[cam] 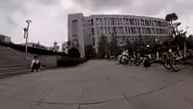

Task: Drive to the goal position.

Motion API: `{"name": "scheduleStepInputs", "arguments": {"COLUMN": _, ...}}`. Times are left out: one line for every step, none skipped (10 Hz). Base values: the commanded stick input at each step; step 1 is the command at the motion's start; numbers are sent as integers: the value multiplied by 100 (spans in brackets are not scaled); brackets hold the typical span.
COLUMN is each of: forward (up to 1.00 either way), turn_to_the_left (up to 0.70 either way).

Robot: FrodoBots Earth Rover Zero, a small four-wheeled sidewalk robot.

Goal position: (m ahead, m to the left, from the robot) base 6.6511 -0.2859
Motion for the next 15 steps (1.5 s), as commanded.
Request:
{"name": "scheduleStepInputs", "arguments": {"forward": 100, "turn_to_the_left": 0}}
{"name": "scheduleStepInputs", "arguments": {"forward": 100, "turn_to_the_left": 0}}
{"name": "scheduleStepInputs", "arguments": {"forward": 100, "turn_to_the_left": 0}}
{"name": "scheduleStepInputs", "arguments": {"forward": 100, "turn_to_the_left": 0}}
{"name": "scheduleStepInputs", "arguments": {"forward": 100, "turn_to_the_left": 0}}
{"name": "scheduleStepInputs", "arguments": {"forward": 100, "turn_to_the_left": 0}}
{"name": "scheduleStepInputs", "arguments": {"forward": 100, "turn_to_the_left": 0}}
{"name": "scheduleStepInputs", "arguments": {"forward": 100, "turn_to_the_left": 0}}
{"name": "scheduleStepInputs", "arguments": {"forward": 100, "turn_to_the_left": 0}}
{"name": "scheduleStepInputs", "arguments": {"forward": 100, "turn_to_the_left": 0}}
{"name": "scheduleStepInputs", "arguments": {"forward": 100, "turn_to_the_left": 0}}
{"name": "scheduleStepInputs", "arguments": {"forward": 100, "turn_to_the_left": 0}}
{"name": "scheduleStepInputs", "arguments": {"forward": 100, "turn_to_the_left": 0}}
{"name": "scheduleStepInputs", "arguments": {"forward": 100, "turn_to_the_left": 0}}
{"name": "scheduleStepInputs", "arguments": {"forward": 100, "turn_to_the_left": 0}}
